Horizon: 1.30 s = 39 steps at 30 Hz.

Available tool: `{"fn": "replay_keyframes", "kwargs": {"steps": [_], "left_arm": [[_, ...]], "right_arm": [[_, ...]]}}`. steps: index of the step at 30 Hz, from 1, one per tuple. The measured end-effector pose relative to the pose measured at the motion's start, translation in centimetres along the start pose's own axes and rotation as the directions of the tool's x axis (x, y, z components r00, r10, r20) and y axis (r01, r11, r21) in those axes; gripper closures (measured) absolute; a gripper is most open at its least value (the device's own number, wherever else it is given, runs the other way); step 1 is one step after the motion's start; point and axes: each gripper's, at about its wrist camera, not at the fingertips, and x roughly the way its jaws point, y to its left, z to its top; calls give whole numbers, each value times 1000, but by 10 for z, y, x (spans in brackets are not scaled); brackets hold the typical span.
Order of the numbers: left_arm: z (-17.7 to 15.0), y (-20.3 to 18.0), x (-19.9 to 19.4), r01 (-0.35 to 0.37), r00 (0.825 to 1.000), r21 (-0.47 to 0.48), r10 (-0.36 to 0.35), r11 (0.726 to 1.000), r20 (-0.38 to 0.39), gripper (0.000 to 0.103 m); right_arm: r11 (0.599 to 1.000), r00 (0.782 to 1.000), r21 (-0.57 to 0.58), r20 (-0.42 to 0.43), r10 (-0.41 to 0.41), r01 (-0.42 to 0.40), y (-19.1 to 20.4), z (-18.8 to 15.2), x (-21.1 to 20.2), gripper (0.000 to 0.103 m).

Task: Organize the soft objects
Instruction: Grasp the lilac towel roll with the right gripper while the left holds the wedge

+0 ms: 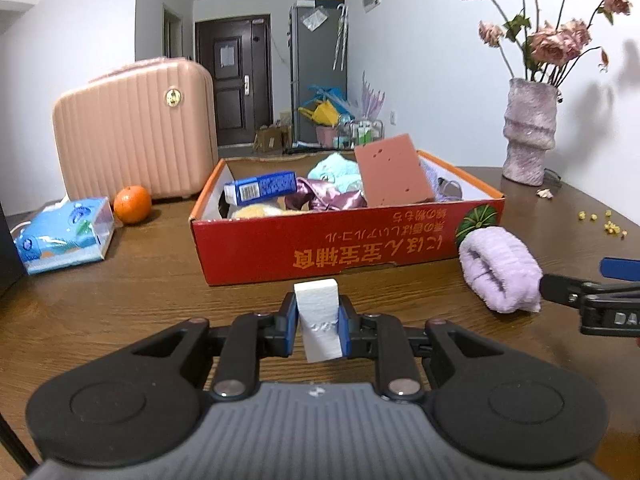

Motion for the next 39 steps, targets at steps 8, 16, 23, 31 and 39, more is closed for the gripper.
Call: {"fn": "replay_keyframes", "kwargs": {"steps": [8,16,23,31,39], "left_arm": [[-3,5,-16,5,999,-5,-4,1000,35,82],[-3,9,-19,7,999,-18,-7,1000,42,82],[-3,8,-19,8,999,-18,-7,1000,40,82],[-3,12,-15,6,1000,-28,-5,1000,25,82],[-3,12,-14,5,1000,-27,-5,1000,24,82]], "right_arm": [[1000,1000,-25,-11,-1,1,7,-1,4,0],[998,1000,-58,-29,1,-2,15,0,13,0],[992,998,-126,-58,-38,30,30,7,42,0],[994,994,-97,-100,-49,39,33,19,77,5],[996,991,-92,-131,-16,4,34,17,83,26]]}}
